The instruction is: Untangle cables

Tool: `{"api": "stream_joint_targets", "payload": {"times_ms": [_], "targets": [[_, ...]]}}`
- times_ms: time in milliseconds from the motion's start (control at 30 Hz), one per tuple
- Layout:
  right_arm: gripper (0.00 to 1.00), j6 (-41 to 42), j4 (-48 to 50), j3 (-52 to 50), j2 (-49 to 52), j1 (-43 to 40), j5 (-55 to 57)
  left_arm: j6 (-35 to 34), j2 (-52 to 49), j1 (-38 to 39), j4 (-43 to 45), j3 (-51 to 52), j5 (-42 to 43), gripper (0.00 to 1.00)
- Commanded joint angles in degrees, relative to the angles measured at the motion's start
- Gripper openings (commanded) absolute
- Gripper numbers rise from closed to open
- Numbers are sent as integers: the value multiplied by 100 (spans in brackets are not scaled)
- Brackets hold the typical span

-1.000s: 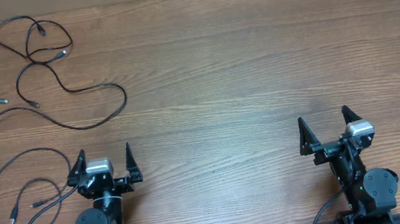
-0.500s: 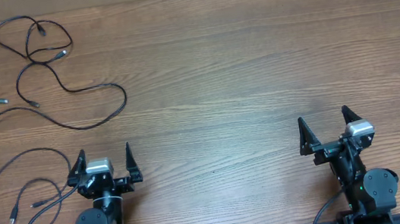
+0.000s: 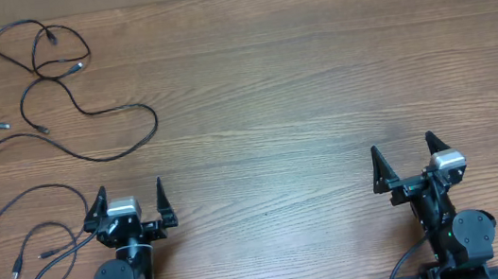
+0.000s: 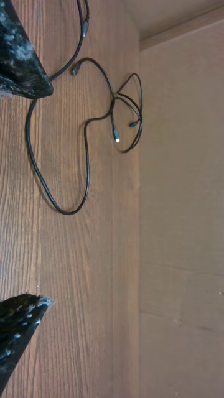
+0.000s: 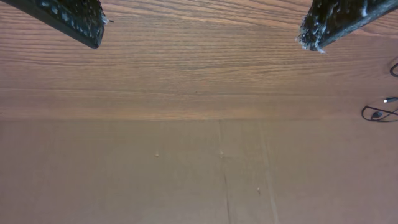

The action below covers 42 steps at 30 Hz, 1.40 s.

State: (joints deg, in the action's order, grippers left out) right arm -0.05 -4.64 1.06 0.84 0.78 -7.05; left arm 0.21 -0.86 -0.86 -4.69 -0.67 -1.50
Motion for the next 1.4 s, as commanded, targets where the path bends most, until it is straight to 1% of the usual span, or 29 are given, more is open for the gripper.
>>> {"api": "stream_joint_targets", "payload": {"times_ms": [0,1367], "targets": [[100,-39,28,-59,-68,-20,59,109,66,-20,24,37,94,100],[100,-39,28,-59,-68,-20,59,109,66,-20,24,37,94,99]]}}
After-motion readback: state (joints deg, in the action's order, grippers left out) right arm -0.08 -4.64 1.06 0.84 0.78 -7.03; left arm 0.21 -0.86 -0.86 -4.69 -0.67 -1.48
